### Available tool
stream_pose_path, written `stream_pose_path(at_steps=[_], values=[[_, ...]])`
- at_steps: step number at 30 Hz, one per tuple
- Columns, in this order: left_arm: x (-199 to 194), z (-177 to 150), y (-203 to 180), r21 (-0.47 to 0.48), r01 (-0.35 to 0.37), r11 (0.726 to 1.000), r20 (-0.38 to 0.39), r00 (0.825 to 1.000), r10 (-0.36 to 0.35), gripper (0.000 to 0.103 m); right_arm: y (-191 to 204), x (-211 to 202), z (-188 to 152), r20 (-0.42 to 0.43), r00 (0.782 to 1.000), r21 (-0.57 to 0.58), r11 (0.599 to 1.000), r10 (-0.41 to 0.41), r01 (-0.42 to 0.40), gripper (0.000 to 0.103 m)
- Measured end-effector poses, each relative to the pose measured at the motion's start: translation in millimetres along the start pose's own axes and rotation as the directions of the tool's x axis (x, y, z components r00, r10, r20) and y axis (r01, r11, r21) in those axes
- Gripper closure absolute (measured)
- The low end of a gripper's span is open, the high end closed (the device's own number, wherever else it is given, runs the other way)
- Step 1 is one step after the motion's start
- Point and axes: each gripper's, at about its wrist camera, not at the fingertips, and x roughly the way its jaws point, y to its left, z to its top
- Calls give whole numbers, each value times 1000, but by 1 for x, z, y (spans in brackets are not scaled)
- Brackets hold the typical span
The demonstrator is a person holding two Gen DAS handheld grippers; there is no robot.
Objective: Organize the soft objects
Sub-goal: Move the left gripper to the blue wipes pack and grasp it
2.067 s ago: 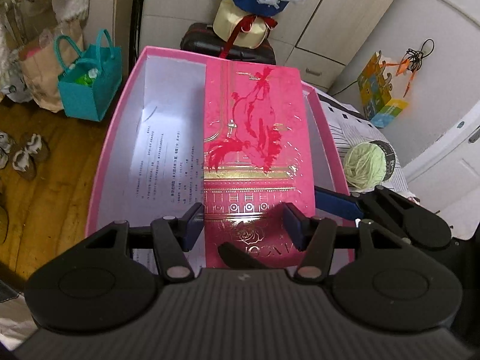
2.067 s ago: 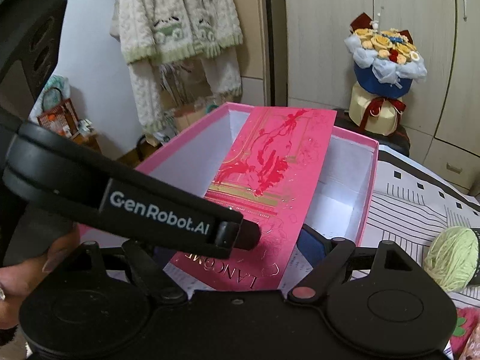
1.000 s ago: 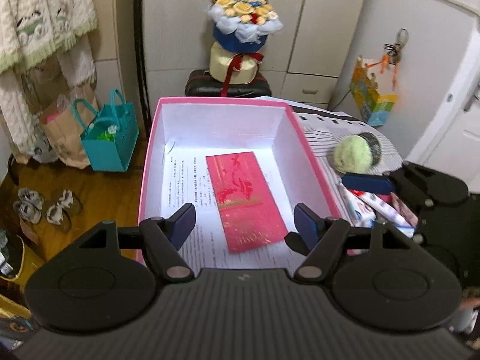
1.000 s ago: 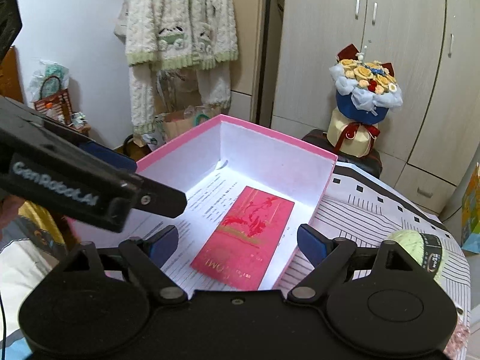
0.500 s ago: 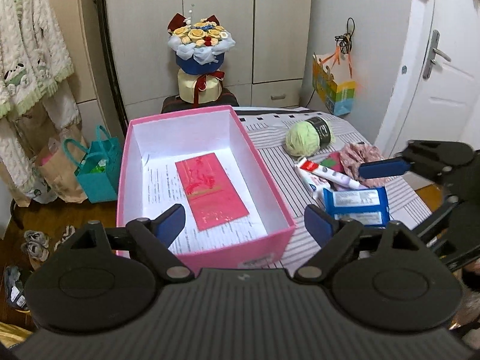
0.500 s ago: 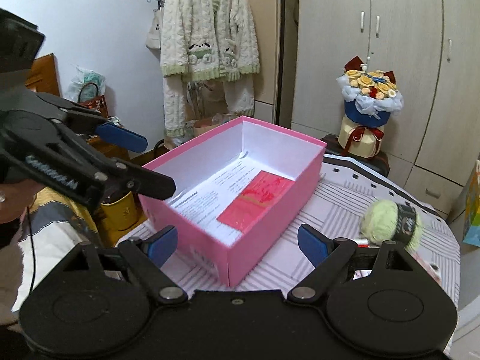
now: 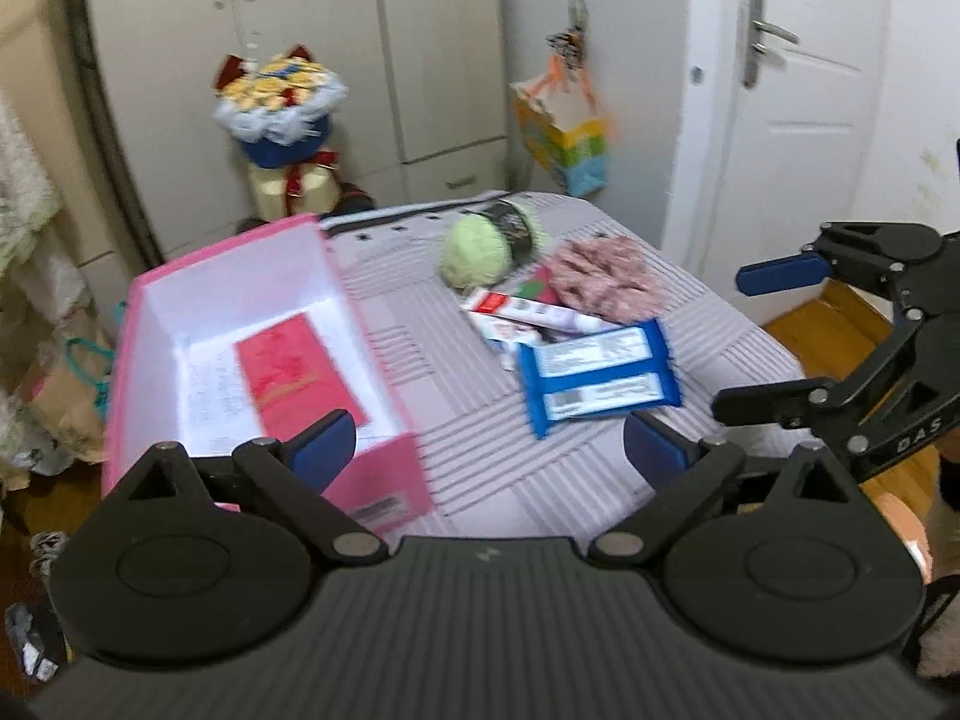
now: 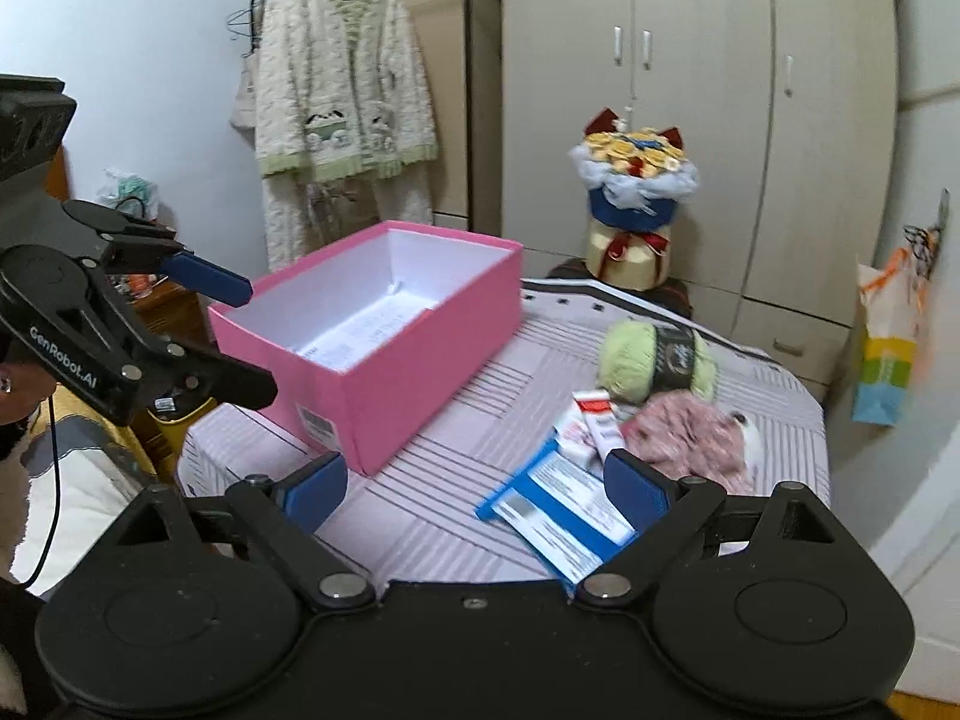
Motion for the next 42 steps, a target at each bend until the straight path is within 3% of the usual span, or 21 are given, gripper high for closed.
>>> stream_pose_path(at_steps=[14,23,28,31,34,39,42], values=[[88,10,-41,-4,167,986,-7,986,-167,8,-37,34,-66,105,992,-62,995,-65,72,8],[159,5,-25,-164,126,978,-79,987,-140,10,-40,83,-84,83,985,-85,984,-151,158,9],[181,-8,-20,-219,73,973,-37,996,-83,10,-38,100,-91,100,968,-14,972,-231,233,9],[187,-14,-18,-243,72,967,-17,997,-78,10,-39,102,-94,124,963,19,971,-238,237,9],[192,-15,-15,-252,85,964,-9,996,-90,17,-36,104,-98,125,966,16,974,-227,226,12],[200,-21,-5,-353,198,915,-12,976,-216,37,-24,109,-103,131,956,-33,963,-261,268,24],[199,-27,-6,-367,210,906,-13,973,-231,46,-19,112,-107,123,954,-24,960,-274,278,28]])
